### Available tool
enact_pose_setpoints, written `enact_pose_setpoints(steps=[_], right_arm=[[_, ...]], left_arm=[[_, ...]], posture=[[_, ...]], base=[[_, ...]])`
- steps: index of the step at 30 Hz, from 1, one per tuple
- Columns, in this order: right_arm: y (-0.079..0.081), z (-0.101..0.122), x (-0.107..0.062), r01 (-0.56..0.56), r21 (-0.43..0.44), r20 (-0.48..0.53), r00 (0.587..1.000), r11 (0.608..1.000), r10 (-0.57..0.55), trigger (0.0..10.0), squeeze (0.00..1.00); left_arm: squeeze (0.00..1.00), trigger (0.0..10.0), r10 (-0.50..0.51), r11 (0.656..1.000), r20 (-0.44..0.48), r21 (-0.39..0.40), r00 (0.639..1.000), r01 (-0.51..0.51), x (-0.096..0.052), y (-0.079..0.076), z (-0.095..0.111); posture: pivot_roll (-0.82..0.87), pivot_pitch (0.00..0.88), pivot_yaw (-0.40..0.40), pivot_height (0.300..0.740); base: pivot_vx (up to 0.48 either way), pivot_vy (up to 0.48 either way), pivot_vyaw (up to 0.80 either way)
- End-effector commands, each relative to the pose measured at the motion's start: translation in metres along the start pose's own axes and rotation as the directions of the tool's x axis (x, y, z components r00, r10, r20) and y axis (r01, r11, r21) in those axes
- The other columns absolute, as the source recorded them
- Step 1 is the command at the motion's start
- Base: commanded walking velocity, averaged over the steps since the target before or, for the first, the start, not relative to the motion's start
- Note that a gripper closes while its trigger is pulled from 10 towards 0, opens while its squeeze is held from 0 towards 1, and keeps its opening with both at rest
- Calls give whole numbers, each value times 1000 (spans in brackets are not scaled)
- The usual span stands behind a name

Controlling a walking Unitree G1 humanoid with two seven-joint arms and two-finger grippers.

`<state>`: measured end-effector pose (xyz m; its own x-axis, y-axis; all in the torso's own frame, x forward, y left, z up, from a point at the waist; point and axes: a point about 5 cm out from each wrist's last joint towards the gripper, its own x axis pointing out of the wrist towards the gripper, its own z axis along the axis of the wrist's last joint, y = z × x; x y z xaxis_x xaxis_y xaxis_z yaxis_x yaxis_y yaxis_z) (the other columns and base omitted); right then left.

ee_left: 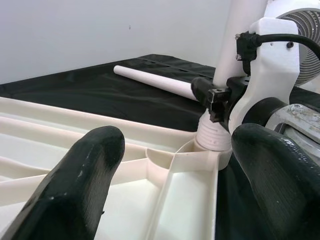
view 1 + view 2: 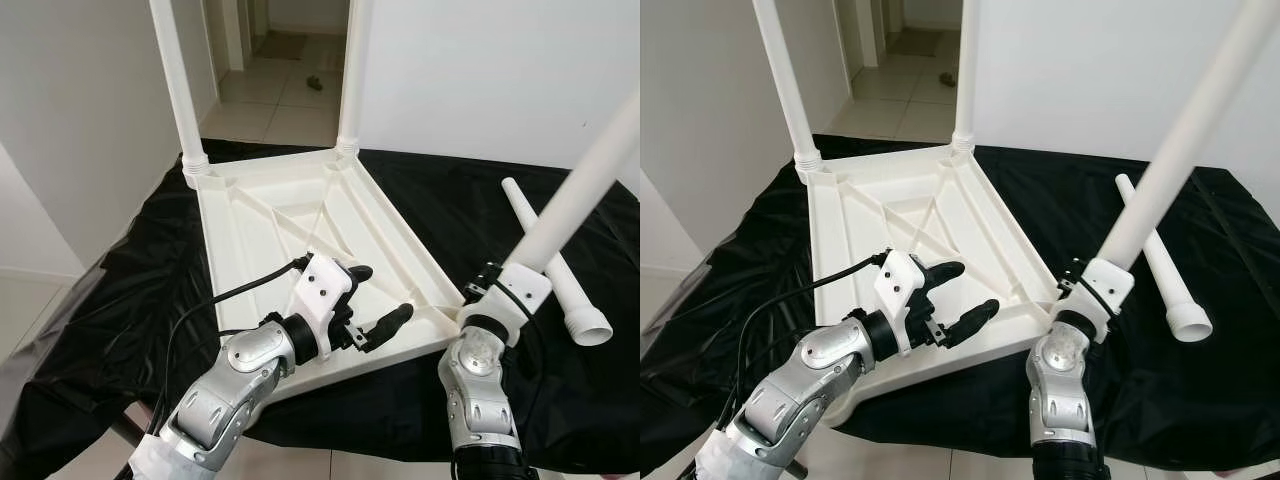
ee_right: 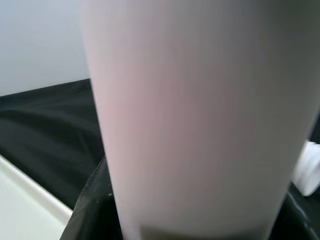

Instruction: Building children table

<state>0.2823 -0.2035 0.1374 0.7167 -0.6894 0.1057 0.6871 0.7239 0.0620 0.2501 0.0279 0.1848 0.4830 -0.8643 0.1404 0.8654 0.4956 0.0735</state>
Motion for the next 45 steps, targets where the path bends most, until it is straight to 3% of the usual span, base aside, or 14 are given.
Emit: enact_pose_setpoints(steps=[1, 6, 18, 19, 21, 22, 23, 34, 35, 45], right_arm=[[-32, -39, -2, 128, -114, -153, 978, 985, -145, 10000, 0], [-33, -39, -1, 145, -127, -145, 976, 981, -163, 10000, 0], [-25, -31, 2, 95, -68, -100, 990, 993, -102, 10000, 0], [-25, -29, 2, 88, -58, -89, 992, 994, -93, 10000, 263], [-25, -28, 2, 84, -53, -82, 993, 995, -88, 10000, 263], [-25, -28, 2, 81, -55, -77, 993, 995, -85, 10000, 729], [-23, -26, 1, 67, -48, -64, 995, 997, -70, 10000, 1000], [-19, -25, -1, 43, -30, -64, 997, 999, -45, 10000, 1000], [-18, -24, -1, 31, -24, -56, 998, 999, -32, 10000, 0], [-14, -18, 3, -46, -10, -20, 999, 999, 46, 10000, 0]], left_arm=[[0, 10000, -53, 999, -6, 10, 999, 54, 0, -3, 0], [0, 10000, -53, 999, -9, 9, 999, 53, -1, -2, 0], [0, 10000, -51, 999, -8, 9, 999, 51, -1, -1, 1], [0, 10000, -51, 999, -7, 8, 999, 51, -1, -2, 0], [0, 10000, -51, 999, -7, 7, 999, 51, -1, -2, 0], [0, 10000, -51, 999, -6, 7, 999, 51, -1, -2, 0], [0, 10000, -51, 999, -5, 6, 999, 51, 0, -2, 1], [0, 10000, -51, 999, 0, 1, 999, 51, 1, -4, 1], [0, 10000, -51, 999, 0, 0, 999, 51, 1, -4, 1], [0, 10000, -53, 999, 3, -5, 999, 53, 2, -5, 0]], posture=[[20, 32, 22, 740], [20, 36, 26, 740], [21, 43, 28, 740], [20, 44, 28, 740], [19, 44, 27, 740], [19, 44, 27, 740], [18, 45, 26, 740], [16, 44, 24, 740], [16, 44, 23, 740], [12, 43, 22, 740]], base=[[0, 0, 0], [0, 0, 0], [0, 0, 0], [0, 0, 0], [0, 0, 0], [0, 0, 0], [0, 0, 0], [0, 0, 0], [0, 0, 0], [0, 0, 0]])
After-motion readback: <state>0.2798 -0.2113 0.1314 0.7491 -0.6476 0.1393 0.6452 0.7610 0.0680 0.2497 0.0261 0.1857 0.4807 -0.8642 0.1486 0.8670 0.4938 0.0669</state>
